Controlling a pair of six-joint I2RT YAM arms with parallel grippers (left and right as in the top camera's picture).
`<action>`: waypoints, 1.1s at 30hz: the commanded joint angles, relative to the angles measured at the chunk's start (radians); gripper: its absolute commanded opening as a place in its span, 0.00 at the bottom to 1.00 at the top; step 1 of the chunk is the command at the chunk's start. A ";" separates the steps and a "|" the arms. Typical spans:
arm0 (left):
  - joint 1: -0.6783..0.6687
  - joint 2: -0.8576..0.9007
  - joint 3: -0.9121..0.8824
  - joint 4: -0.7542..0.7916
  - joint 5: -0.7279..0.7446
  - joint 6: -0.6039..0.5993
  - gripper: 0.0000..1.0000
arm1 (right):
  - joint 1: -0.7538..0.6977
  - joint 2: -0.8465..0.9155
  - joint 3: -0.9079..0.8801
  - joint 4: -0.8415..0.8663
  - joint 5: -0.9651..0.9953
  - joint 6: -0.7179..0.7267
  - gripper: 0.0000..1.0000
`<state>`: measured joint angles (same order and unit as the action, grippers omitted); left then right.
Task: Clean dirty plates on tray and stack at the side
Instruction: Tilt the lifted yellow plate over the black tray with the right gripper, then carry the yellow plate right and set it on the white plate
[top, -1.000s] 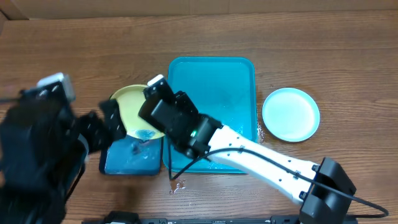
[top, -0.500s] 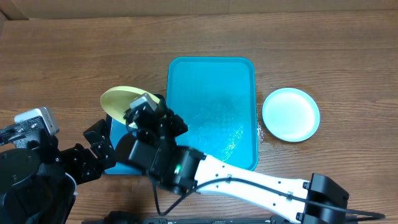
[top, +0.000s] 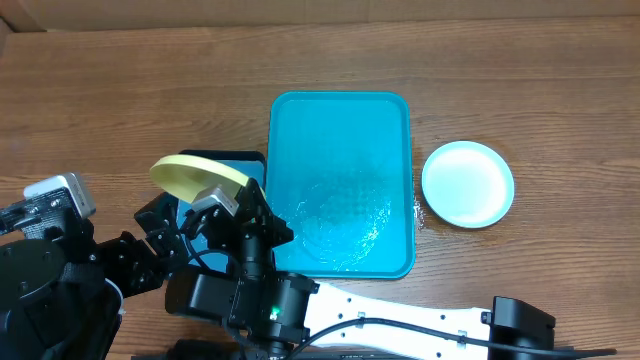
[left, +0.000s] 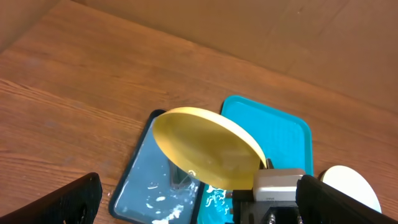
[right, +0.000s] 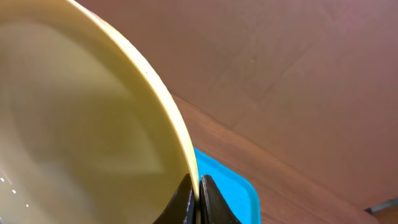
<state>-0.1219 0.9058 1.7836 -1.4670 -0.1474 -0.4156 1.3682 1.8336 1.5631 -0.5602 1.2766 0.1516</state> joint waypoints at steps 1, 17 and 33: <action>0.006 0.002 0.015 0.002 -0.017 -0.003 1.00 | -0.002 -0.021 0.013 0.010 0.040 0.000 0.04; 0.006 0.002 0.015 0.002 -0.017 -0.003 1.00 | -0.002 -0.021 0.013 0.010 0.040 0.000 0.04; 0.006 0.002 0.015 0.005 -0.021 -0.002 1.00 | -0.276 -0.021 0.009 -0.112 -0.505 0.325 0.04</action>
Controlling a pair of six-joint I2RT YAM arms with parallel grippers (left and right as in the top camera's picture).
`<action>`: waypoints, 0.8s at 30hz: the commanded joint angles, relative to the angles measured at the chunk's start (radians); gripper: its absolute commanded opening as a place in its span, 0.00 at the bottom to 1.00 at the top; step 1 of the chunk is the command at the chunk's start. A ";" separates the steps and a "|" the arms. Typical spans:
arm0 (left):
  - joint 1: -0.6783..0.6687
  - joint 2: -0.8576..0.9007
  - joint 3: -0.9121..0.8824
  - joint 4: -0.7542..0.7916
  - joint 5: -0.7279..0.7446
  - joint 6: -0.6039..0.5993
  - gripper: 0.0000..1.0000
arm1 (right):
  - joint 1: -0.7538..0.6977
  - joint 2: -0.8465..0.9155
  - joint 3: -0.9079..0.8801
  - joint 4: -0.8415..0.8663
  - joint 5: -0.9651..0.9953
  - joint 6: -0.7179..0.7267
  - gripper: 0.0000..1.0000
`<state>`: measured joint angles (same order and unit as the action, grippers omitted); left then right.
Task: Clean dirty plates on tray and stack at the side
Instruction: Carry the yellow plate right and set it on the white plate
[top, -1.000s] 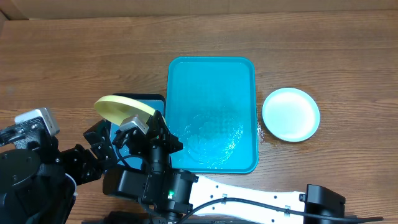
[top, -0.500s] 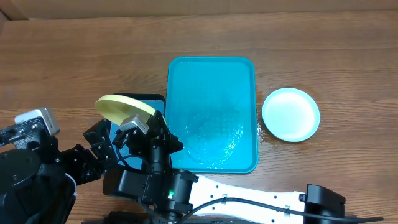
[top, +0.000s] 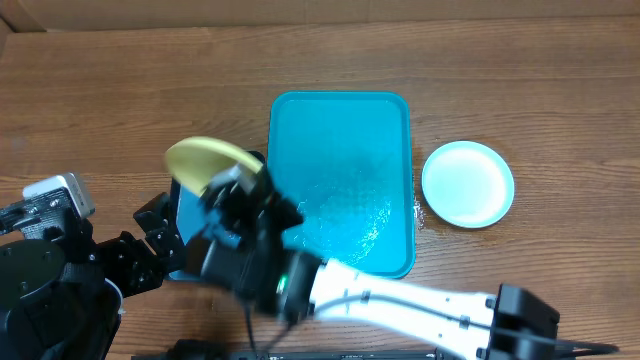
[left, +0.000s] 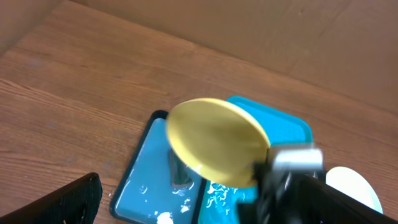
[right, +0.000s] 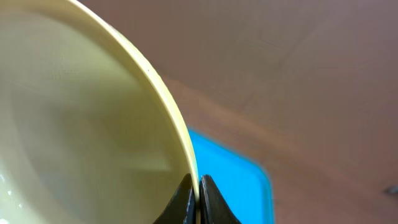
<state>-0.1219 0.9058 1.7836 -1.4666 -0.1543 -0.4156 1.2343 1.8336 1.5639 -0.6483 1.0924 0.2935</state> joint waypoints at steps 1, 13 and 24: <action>0.006 0.002 0.015 0.004 -0.014 -0.002 1.00 | -0.210 -0.021 0.008 -0.033 -0.503 0.211 0.04; 0.006 0.003 0.014 0.004 -0.040 -0.002 1.00 | -0.999 -0.154 0.016 -0.223 -1.601 0.216 0.04; 0.006 0.003 0.014 0.004 -0.040 -0.002 1.00 | -1.433 -0.137 -0.233 -0.519 -1.200 0.216 0.04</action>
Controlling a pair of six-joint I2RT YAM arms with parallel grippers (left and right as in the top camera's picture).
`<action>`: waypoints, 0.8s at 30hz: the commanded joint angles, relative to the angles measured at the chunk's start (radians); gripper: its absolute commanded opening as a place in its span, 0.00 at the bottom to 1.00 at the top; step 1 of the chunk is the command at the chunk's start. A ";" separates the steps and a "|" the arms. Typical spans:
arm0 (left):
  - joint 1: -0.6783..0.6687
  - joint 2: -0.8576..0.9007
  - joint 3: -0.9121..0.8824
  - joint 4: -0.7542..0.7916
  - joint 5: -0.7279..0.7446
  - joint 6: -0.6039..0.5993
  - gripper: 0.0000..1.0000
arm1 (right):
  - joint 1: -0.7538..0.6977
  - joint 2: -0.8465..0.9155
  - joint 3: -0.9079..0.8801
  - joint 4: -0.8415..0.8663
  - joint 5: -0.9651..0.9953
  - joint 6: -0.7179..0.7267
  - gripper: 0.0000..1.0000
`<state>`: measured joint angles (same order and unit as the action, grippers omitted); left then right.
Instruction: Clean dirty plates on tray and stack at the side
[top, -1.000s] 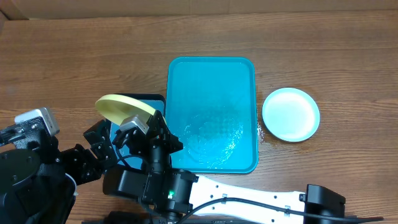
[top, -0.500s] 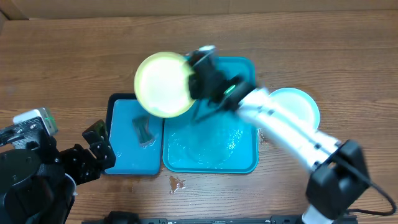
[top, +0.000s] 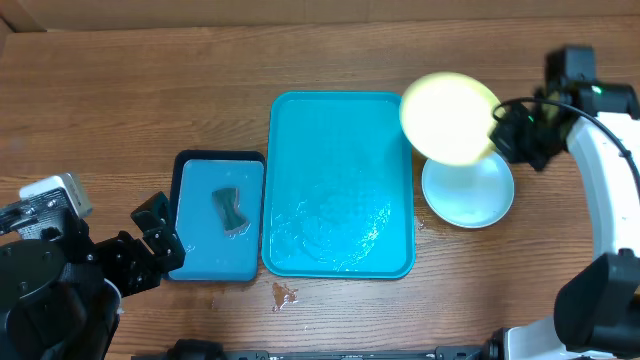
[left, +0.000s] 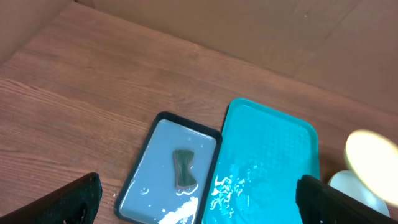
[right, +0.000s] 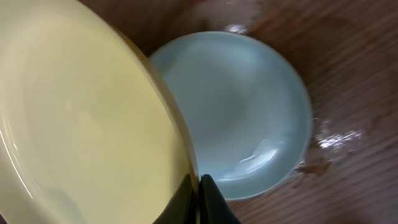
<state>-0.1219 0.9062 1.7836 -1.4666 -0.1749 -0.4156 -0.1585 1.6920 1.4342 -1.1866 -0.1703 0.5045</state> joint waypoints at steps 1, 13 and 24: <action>0.006 0.002 0.014 0.003 -0.019 -0.002 1.00 | -0.059 0.005 -0.148 0.047 0.052 0.005 0.04; 0.006 0.002 0.014 -0.047 -0.019 -0.003 1.00 | -0.082 -0.145 -0.226 0.078 -0.101 -0.113 0.44; 0.005 0.035 -0.037 -0.059 0.014 0.039 1.00 | 0.128 -0.585 -0.189 0.092 -0.176 -0.310 0.51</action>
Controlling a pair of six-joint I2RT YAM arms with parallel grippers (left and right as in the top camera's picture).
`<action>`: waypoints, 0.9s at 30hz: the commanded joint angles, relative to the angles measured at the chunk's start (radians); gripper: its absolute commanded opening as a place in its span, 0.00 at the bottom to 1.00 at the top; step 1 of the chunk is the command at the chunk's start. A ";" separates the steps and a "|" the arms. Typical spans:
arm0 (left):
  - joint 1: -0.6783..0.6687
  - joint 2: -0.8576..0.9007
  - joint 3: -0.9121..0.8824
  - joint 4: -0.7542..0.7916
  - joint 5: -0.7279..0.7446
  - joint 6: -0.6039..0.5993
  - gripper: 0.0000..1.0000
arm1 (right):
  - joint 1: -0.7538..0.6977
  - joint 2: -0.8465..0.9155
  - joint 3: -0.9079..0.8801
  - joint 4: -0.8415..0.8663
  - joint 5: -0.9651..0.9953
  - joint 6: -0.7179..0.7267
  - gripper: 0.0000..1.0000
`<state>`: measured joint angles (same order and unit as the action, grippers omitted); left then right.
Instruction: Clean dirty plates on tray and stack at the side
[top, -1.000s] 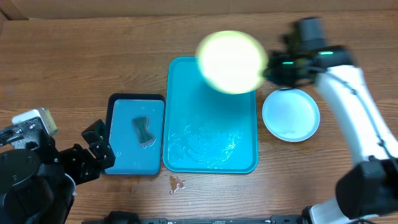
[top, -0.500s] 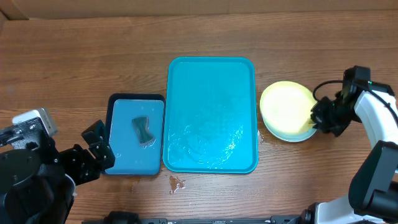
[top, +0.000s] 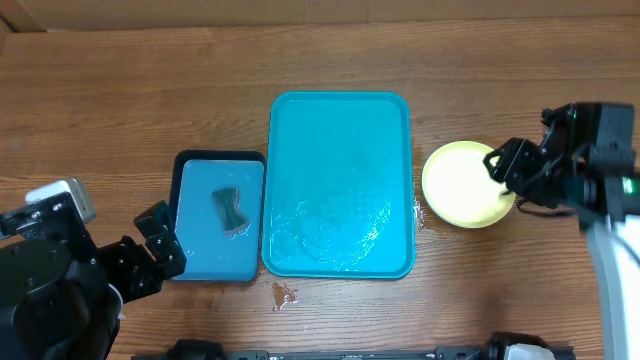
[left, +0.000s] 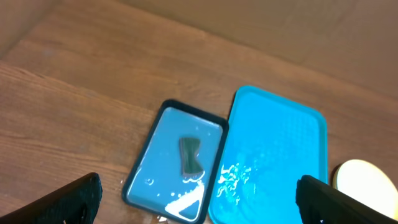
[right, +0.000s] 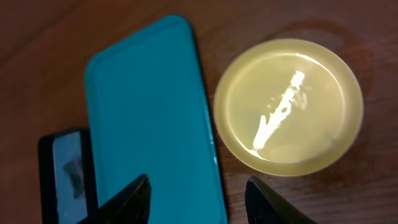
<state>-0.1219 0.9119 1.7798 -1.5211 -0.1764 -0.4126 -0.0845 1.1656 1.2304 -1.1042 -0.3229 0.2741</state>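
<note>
A yellow plate (top: 465, 185) lies flat on the table just right of the teal tray (top: 340, 108); it shows glossy and wet in the right wrist view (right: 288, 104). My right gripper (top: 508, 178) hovers at the plate's right edge, open and empty (right: 199, 205). The tray (right: 146, 124) holds only a film of water (left: 280, 155). At the table's lower left, my left gripper (top: 160, 250) is open with nothing in it (left: 196, 205).
A dark-rimmed water basin (top: 190, 262) sits left of the tray with a dark sponge (top: 229, 208) in it, also visible from the left wrist as the sponge (left: 189, 154). A small spill (top: 283, 293) marks the wood below the tray.
My right gripper held the yellow plate tilted above a pale plate right of the tray. Now the yellow plate lies flat on that spot, and the gripper is open and drawn back.
My right gripper first held the yellow plate on edge over the water basin at the left, and again a moment later. Then it held the plate above the pale plate right of the tray. Now the yellow plate rests there, released. The left arm stayed put.
</note>
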 joint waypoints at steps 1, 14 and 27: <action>0.005 0.040 -0.061 -0.005 0.042 0.050 1.00 | 0.075 -0.076 0.014 0.011 -0.024 -0.084 0.51; 0.005 0.303 -0.330 0.101 0.159 0.087 1.00 | 0.275 -0.087 0.014 0.006 -0.019 -0.085 1.00; 0.005 0.591 -0.332 0.101 0.159 0.087 1.00 | 0.275 -0.087 0.014 0.006 -0.019 -0.085 1.00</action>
<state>-0.1219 1.4605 1.4525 -1.4204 -0.0322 -0.3542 0.1856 1.0821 1.2304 -1.1004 -0.3405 0.1974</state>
